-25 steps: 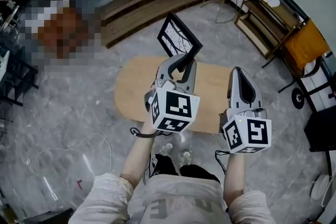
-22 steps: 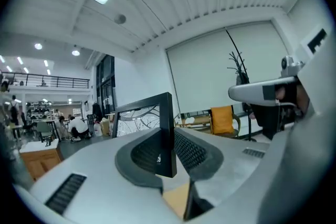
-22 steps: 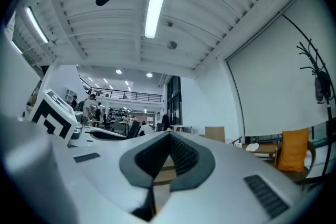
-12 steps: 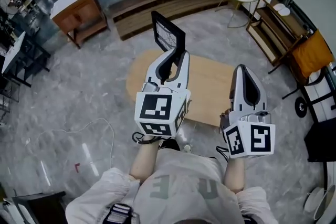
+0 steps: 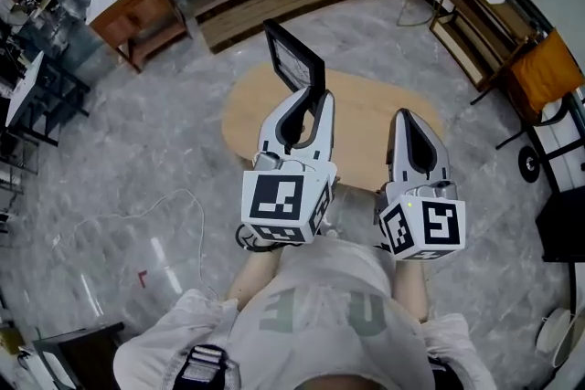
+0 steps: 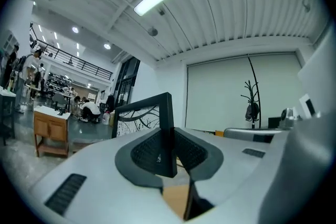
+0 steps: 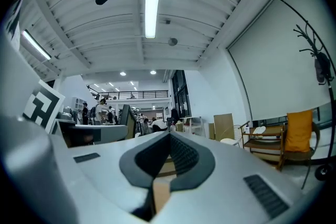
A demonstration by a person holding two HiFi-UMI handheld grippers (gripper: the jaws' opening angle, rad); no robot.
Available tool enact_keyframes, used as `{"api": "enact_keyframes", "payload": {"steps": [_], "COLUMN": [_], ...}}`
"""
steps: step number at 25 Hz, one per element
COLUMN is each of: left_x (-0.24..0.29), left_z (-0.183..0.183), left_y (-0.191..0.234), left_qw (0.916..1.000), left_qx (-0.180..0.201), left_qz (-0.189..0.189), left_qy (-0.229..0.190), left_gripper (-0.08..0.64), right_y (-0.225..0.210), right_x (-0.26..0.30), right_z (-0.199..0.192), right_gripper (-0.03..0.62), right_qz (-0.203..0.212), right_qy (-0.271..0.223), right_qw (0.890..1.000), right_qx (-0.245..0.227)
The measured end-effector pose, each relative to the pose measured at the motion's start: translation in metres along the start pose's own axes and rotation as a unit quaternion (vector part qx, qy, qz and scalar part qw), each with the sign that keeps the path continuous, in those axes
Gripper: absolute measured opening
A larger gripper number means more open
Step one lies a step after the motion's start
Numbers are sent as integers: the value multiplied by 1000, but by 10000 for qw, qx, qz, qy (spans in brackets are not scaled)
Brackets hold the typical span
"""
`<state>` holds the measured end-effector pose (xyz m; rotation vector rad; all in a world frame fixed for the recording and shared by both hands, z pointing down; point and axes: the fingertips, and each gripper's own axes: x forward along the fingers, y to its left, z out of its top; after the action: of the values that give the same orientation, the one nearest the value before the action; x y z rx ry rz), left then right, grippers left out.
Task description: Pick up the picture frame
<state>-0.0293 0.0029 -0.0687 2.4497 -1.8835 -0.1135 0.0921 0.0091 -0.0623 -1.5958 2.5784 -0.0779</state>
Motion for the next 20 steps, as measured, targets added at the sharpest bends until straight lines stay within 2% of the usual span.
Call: {"api": "enact_keyframes", "payload": {"steps": [8,20], "left_x": [-14,-27], "left_z": [-2,6], "left_y": [0,-12], "left_qw": [9999,9997], "left_qx": [91,162], "left_qz": [6,-6], "left_qy": [-53,-161], "left_gripper": [81,81], "right_y": [7,16], "right_x": [-15,-27], "right_z": [-2,-3], "right_gripper": [5,5], "right_qz": [-88,52], "right_qy": [-71,-39], "right_qw": [9999,9999], "right_qx": [-59,-109]}}
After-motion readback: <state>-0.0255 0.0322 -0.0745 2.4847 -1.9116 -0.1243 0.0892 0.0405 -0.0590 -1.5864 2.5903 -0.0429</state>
